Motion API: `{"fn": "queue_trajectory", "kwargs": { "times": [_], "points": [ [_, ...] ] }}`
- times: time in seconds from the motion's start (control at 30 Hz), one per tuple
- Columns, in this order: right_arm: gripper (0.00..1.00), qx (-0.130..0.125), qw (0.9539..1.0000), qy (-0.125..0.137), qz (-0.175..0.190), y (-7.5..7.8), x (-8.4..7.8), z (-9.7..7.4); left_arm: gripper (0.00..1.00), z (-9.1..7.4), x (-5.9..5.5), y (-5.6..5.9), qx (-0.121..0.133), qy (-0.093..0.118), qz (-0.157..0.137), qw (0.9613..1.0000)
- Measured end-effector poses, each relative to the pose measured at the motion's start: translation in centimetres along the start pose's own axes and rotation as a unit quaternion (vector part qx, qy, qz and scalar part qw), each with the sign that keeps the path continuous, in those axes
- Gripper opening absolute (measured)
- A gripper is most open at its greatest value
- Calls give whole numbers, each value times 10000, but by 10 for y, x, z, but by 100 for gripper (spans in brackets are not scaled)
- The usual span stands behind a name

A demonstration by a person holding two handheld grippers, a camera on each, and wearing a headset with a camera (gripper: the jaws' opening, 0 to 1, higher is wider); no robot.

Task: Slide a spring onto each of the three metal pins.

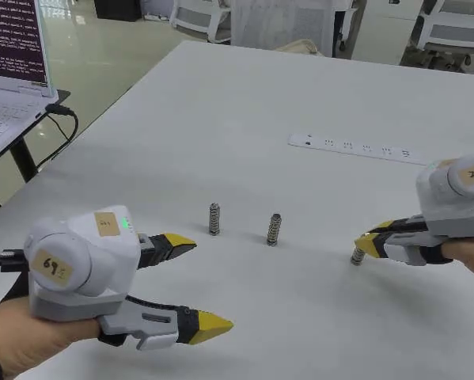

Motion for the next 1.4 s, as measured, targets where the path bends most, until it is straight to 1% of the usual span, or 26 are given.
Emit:
{"fn": "queue_trajectory", "kwargs": {
  "times": [0.2,0.43,0.5,0.7,1.07,1.4],
  "points": [
    [9,-23,10000,-50,-54,-1,-1,1,63,0,0,0,3,2,-4,10000],
    [15,-38,9999,-93,-68,-2,-4,3,64,0,-1,-1,4,-1,-8,10000],
    [15,-58,9999,-110,-83,-2,-5,3,64,0,-1,-1,3,-3,-15,10000],
    [20,-62,9999,-109,-37,-2,-9,2,64,1,-1,-2,8,-1,-12,10000],
    [33,-55,10000,-73,5,-6,-15,-2,65,0,-2,-6,54,10,-57,10000],
    [47,52,10000,64,4,-17,-18,-8,65,0,-2,-8,81,34,-92,9999]
  ]
}}
Point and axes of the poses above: the centre of the closed fingertips' face, and the gripper's own axes: z roughly forward along the fingers, y roughly to its right, x roughly out of its top, the point moved 5 cm from there along -z, roughly backward along the fingers, and after that the axes turned 11 degrees about -y, right-handed, at the moved point
